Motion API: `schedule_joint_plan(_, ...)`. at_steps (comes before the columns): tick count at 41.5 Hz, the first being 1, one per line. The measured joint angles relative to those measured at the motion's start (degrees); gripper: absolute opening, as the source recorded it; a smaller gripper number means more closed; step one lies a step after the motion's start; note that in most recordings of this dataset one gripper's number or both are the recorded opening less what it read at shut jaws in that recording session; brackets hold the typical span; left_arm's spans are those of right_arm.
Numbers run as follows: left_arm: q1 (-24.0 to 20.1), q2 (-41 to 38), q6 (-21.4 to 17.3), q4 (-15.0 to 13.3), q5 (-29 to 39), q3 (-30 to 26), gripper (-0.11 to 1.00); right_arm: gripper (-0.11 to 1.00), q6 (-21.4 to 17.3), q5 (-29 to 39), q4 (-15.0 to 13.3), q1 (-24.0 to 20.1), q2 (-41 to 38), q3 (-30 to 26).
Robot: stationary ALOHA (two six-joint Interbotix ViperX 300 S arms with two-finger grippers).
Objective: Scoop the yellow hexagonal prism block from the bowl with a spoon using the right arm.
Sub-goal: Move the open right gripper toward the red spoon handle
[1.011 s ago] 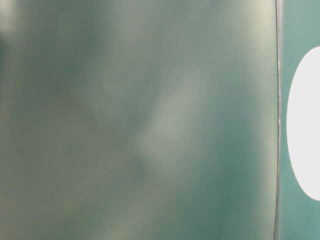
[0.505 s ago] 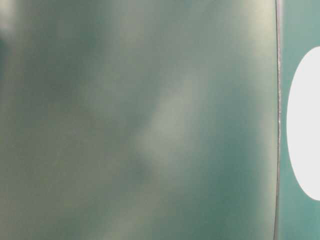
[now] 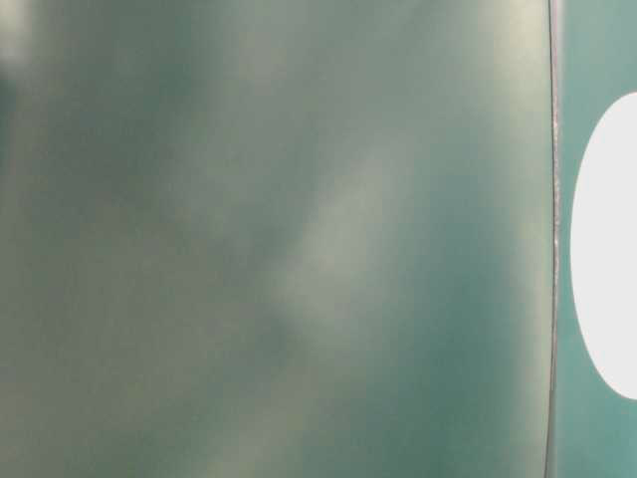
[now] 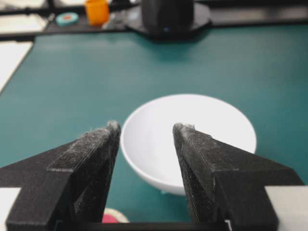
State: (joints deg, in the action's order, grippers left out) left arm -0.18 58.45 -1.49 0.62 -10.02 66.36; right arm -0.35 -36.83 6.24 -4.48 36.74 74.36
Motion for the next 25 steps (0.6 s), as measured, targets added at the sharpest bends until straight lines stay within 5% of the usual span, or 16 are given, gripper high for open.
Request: schedule_joint_plan(25, 0.09, -0.35, 0.00, 0.09, 0.00, 0.00, 0.01, 0.54, -0.09, -17.75, 10.55, -10.46, -14.68, 4.66)
